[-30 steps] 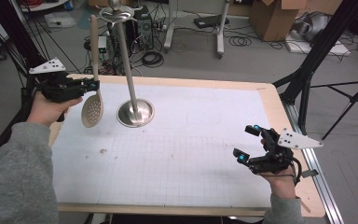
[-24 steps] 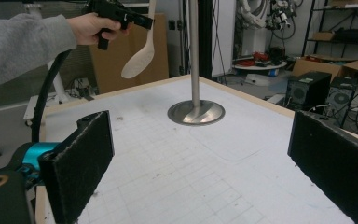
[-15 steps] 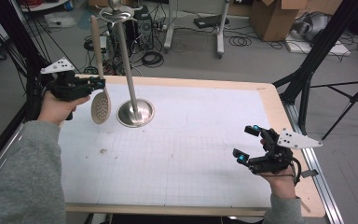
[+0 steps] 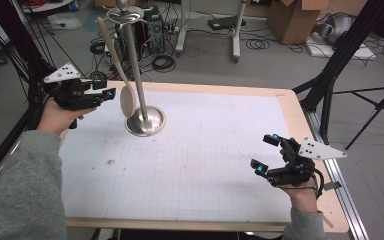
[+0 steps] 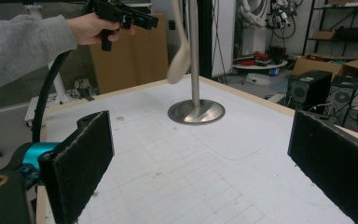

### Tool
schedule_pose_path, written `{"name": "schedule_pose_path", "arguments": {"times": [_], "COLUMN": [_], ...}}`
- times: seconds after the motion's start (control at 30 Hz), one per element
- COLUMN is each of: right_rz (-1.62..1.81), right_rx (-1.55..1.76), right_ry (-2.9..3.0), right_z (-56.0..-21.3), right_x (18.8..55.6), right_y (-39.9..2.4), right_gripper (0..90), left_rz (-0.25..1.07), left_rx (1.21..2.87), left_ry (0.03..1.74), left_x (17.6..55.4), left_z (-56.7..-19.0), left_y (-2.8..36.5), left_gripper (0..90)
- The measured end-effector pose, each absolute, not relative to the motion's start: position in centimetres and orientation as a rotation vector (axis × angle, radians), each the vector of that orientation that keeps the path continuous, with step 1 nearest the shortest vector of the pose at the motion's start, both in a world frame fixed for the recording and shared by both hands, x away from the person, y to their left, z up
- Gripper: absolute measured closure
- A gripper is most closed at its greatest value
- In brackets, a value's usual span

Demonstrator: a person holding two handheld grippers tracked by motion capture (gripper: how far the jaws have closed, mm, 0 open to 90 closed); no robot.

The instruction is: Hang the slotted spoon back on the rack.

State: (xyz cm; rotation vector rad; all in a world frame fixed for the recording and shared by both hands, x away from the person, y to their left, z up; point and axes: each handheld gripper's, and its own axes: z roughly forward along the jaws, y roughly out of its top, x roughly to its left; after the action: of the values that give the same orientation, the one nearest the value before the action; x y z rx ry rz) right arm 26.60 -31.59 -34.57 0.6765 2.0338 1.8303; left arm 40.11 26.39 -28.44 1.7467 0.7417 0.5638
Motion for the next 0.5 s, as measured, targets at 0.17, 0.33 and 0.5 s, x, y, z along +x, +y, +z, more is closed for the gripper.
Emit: {"name": "schedule_pose_path", "arguments": {"times": [0.17, 0.33, 0.5], "right_rz": [1.83, 1.829, 1.826], "right_rx": [0.676, 0.68, 0.675], "right_ry": [2.033, 2.037, 2.035], "right_z": [-34.6, -34.6, -34.7], "right_x": [26.6, 26.6, 26.8], "right_y": [-31.6, -31.5, -31.5], "right_gripper": [5.6, 5.6, 5.6], "left_rz": [0.584, 0.554, 0.539], "left_rx": [1.745, 1.715, 1.698], "left_ry": [0.704, 0.703, 0.707], "left_x": [39.6, 39.0, 38.4], "left_z": [-28.5, -29.2, -29.8], "left_y": [26.3, 26.9, 27.6], "left_gripper": [23.0, 12.5, 10.8]}}
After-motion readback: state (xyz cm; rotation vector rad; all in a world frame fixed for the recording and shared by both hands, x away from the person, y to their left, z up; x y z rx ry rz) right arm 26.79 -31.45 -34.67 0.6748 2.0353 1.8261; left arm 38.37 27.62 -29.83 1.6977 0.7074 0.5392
